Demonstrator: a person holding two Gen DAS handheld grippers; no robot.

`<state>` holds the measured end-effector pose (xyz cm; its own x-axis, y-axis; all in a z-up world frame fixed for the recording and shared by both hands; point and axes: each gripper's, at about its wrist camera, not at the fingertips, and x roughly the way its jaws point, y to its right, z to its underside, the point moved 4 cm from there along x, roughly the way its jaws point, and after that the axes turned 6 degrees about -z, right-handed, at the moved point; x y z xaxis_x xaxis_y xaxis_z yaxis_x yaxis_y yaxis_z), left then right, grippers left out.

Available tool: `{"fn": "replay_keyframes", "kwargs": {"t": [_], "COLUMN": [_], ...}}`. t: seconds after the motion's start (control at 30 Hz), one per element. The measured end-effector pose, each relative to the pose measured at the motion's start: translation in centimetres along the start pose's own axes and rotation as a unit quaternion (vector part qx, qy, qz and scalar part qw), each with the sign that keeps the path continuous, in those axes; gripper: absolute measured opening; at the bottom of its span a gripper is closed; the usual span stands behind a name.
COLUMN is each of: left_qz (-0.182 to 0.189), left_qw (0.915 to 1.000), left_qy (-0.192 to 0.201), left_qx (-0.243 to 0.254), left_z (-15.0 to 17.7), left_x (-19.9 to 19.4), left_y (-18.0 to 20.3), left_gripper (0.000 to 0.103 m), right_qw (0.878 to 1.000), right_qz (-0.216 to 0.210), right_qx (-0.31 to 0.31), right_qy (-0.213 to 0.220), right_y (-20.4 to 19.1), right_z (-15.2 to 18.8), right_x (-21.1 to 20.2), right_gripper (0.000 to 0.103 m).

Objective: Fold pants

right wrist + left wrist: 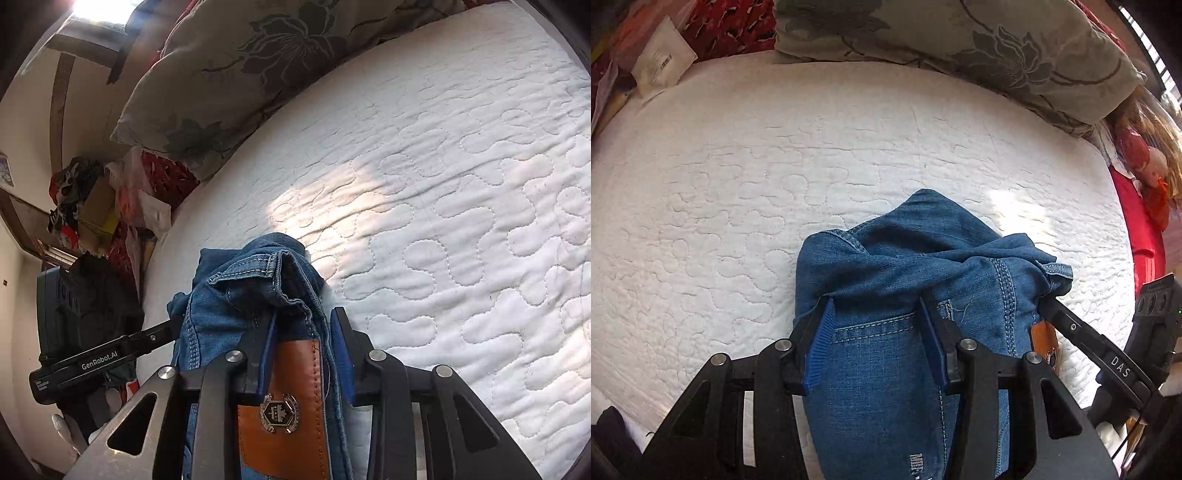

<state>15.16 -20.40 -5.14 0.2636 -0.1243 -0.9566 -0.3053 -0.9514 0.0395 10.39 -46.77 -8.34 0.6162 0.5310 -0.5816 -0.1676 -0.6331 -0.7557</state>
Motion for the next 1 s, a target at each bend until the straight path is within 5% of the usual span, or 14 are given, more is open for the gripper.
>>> {"fn": "replay_keyframes", "kwargs": {"t": [0.33, 0.43, 0.6, 0.67, 0.7, 0.73, 0.8, 0.9, 1.0], "left_qz": [-0.001, 0.04, 0.116, 0.121, 0.119, 0.117, 0.124, 0.118, 0.056], "left_qw": [1.0, 0.9976, 0.9803, 0.9766, 0.9765, 0.9773, 0.9788, 0.9844, 0.9935], "left_qy": [-0.001, -0.019, -0.094, -0.108, -0.112, -0.112, -0.102, -0.076, -0.077], "left_qx": [-0.008, -0.052, -0.129, -0.141, -0.14, -0.136, -0.127, -0.107, -0.063], "left_z": [3.1, 5.5, 11.1, 12.7, 13.1, 13.4, 13.6, 14.2, 15.0], "left_x": [-2.8, -3.5, -1.6, -1.1, -1.1, -1.4, -2.8, -4.6, -2.9], "left_y": [-1.2, -3.9, -6.9, -7.0, -6.9, -6.7, -6.4, -6.3, -5.5], "left_gripper": [0.044, 0.044, 0.044, 0.046, 0.046, 0.046, 0.046, 0.046, 0.046], "right_qw": [1.0, 0.999, 0.998, 0.998, 0.999, 0.999, 0.997, 0.994, 0.998], "right_qz": [0.0, -0.012, -0.014, -0.018, -0.027, -0.029, -0.07, -0.105, -0.046], "right_qx": [0.022, 0.046, 0.061, 0.052, 0.042, 0.034, 0.029, 0.014, 0.017], "right_qy": [0.015, 0.018, -0.001, -0.004, -0.009, -0.016, -0.014, -0.004, -0.029], "right_y": [0.3, 1.1, 2.0, 1.5, 0.7, -0.1, -2.1, -4.1, -1.7], "right_z": [3.4, 5.0, 7.8, 8.4, 8.7, 8.9, 9.4, 10.7, 12.5], "right_x": [-5.0, -6.3, -6.0, -5.4, -5.2, -5.1, -5.9, -7.8, -6.4], "right_gripper": [0.058, 0.063, 0.064, 0.056, 0.041, 0.037, 0.027, 0.027, 0.03]}}
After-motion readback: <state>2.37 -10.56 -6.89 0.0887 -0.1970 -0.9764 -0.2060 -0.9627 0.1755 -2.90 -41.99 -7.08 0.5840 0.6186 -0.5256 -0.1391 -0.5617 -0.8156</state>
